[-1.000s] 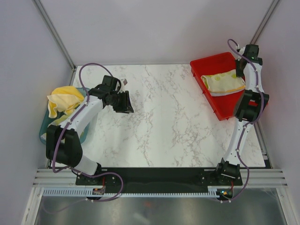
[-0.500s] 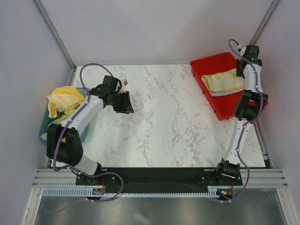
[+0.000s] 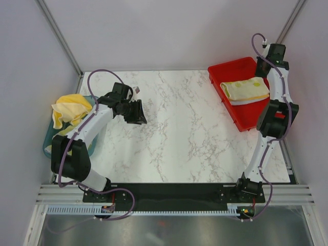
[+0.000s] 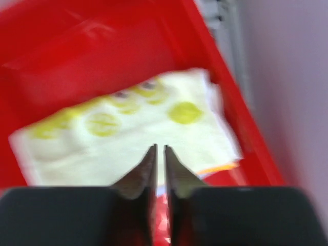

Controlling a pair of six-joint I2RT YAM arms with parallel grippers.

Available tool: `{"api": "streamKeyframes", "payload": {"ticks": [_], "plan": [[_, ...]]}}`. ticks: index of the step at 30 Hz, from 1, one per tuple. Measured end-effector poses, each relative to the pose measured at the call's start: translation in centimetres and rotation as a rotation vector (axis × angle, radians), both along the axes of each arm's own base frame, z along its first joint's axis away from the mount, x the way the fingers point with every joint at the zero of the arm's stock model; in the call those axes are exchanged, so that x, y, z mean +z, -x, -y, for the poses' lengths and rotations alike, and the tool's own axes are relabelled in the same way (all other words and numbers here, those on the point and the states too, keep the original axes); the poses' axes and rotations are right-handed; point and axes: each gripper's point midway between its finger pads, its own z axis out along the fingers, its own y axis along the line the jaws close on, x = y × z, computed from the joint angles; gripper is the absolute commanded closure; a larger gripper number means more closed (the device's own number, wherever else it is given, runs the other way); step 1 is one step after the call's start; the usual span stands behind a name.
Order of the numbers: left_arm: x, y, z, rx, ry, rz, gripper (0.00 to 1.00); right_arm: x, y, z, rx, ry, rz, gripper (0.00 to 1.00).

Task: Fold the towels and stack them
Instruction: Neatly place the folded towel into the bin

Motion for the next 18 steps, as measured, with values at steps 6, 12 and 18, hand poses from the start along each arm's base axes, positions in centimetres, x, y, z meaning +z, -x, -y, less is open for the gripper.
{"api": "streamKeyframes", "payload": {"ticks": [6, 12, 18], "plan": [[0.1, 0.1, 0.2, -0.007, 0.011, -0.003, 0.57, 4.9, -2.6, -7.2, 0.156, -0.276, 0.212, 1.0], [0.1, 0.1, 0.3, -0.01, 0.016, -0.004, 0.57, 1.0, -3.9, -11.3, 0.236, -0.516, 0.194, 1.0], [0.2, 0.1, 0.3, -0.009, 0.016, -0.001, 0.57, -6.6, -1.2, -13.6, 0.198, -0.693, 0.038, 1.0]]}}
